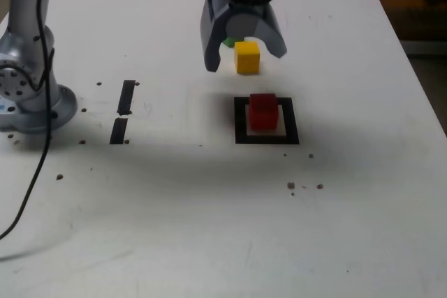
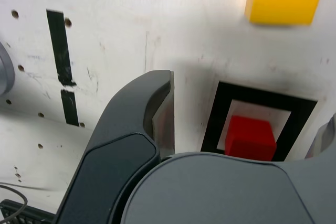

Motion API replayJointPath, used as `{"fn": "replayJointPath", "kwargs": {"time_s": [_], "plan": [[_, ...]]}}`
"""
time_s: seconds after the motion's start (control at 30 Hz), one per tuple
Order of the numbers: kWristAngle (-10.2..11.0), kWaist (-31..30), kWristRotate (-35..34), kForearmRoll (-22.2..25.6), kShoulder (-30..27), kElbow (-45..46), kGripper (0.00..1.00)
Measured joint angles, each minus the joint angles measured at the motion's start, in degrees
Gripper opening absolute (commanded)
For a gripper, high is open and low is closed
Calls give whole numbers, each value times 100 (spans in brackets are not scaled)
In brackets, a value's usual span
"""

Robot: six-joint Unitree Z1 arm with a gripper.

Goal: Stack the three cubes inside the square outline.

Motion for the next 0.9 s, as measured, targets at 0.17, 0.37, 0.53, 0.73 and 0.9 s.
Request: {"fn": "replayJointPath", "kwargs": {"time_s": [0.17, 0.37, 0.53, 0.73, 0.9], "plan": [[28, 428, 328, -128, 110, -17, 100], [95, 864, 798, -361, 418, -106, 98], [64, 1019, 995, -455, 722, -105, 89], [-3, 1102, 1124, -516, 811, -105, 75], [-12, 1109, 1147, -641, 811, -90, 52]]}}
